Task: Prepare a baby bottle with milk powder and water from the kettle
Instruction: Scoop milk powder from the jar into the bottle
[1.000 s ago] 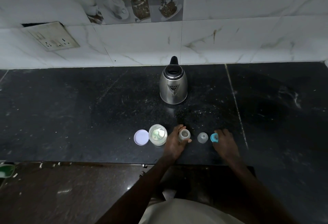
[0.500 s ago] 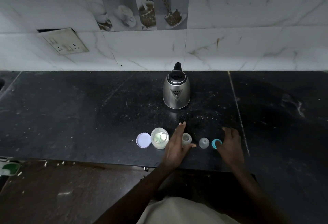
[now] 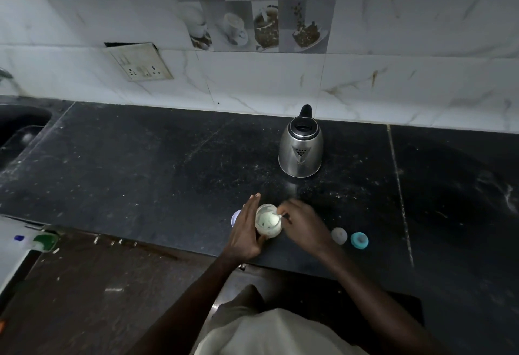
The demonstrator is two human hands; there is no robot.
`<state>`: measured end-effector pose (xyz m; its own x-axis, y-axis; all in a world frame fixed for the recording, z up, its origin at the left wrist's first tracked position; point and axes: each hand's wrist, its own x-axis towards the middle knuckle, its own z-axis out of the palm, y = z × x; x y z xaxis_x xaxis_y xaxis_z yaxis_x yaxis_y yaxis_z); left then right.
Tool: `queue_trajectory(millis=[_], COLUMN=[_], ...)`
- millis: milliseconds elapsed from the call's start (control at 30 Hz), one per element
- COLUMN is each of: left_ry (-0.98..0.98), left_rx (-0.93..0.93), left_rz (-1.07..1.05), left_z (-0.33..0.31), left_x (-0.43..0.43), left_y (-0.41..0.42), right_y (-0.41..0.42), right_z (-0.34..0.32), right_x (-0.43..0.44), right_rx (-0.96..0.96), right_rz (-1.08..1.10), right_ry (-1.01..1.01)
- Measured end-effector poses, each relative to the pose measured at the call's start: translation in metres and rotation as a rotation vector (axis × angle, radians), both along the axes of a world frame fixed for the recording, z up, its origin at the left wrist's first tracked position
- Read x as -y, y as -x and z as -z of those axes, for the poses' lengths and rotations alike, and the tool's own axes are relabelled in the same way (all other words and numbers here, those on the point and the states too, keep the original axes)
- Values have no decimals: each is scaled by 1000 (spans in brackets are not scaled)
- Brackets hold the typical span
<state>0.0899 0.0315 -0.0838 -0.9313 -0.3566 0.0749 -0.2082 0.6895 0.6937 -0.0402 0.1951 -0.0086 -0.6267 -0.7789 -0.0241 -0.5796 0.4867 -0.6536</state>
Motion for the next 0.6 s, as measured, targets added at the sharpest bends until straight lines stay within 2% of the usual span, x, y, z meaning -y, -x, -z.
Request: queue_trajectory(millis=[100, 200, 267, 400, 500, 600], left_ry=[-91, -156, -179, -183, -156, -172], left_rx=[116, 172, 191, 219, 277, 201], left_rz=[44, 103, 107, 129, 155, 225], left_z=[7, 6, 5, 12, 13, 14], left_x=[13, 23, 27, 33, 36, 39], left_y=[1, 8, 12, 21, 28, 31], right_y=[-7, -14, -16, -14, -8, -11], right_z=[1, -1, 1, 4, 6, 11], right_x=[28, 52, 63, 78, 86, 83], right_rx=[-31, -147, -141, -8, 225, 341], right_rz=[-93, -169, -160, -68, -27, 17], right_ry=[-209, -482, -605, -679, -745, -762])
